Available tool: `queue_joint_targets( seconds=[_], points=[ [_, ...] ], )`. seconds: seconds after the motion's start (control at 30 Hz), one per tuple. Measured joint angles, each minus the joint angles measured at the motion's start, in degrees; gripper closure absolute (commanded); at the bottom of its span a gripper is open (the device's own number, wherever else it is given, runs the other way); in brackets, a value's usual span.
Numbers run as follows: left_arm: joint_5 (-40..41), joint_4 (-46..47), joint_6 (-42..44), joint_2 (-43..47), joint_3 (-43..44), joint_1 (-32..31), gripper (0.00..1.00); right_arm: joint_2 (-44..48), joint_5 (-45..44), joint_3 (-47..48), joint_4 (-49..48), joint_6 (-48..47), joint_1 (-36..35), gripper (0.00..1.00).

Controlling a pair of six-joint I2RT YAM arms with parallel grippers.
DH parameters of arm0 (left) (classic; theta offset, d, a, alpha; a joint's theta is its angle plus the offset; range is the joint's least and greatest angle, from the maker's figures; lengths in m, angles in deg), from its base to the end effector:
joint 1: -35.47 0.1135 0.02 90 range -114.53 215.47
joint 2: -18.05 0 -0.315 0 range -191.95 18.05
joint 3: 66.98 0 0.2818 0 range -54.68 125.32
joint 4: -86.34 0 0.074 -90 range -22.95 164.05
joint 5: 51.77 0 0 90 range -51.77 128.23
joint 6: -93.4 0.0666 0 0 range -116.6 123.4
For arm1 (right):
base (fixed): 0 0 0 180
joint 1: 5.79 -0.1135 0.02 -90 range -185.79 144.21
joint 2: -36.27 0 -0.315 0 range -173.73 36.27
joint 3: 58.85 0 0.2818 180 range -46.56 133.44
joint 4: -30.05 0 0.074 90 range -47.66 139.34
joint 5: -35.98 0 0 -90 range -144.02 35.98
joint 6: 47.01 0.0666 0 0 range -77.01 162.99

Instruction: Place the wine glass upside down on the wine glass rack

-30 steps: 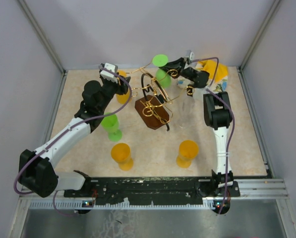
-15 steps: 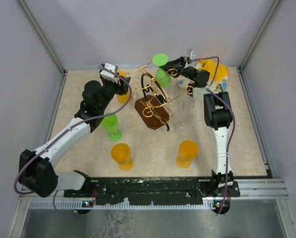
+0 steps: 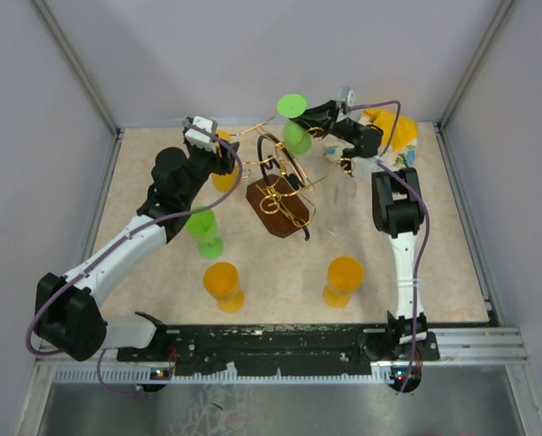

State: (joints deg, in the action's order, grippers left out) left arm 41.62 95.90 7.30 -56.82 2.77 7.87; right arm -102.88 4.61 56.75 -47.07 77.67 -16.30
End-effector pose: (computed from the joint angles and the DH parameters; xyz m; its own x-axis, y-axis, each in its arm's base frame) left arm 0.3195 -0.1626 0.4033 0.0963 0.0262 -0.9950 0.4046 0.9123 0.0632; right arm 0.5610 0.1619 0.2944 0.3129 0.3593 -0.8792 -0.9382 0.2613 -0.2270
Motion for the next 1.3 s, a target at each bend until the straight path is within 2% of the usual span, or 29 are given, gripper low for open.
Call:
queue_joint_targets(
  seconds=[0.4,0.77,1.3],
  points=[
    [0.0,0.0,0.0,-0.6,0.0,0.0,0.37,-1.1,1.9,0.9,0.0,1.9,0.1,1.00],
    [-0.1,-0.2,0.0,-2.2,0.6,0.0,0.37,-1.0,3.0,-5.8,0.0,0.5,1.8,1.00],
    [-0.4,-0.4,0.0,-2.8,1.7,0.0,0.37,-1.0,7.7,0.7,0.0,4.6,1.9,1.00]
  ],
)
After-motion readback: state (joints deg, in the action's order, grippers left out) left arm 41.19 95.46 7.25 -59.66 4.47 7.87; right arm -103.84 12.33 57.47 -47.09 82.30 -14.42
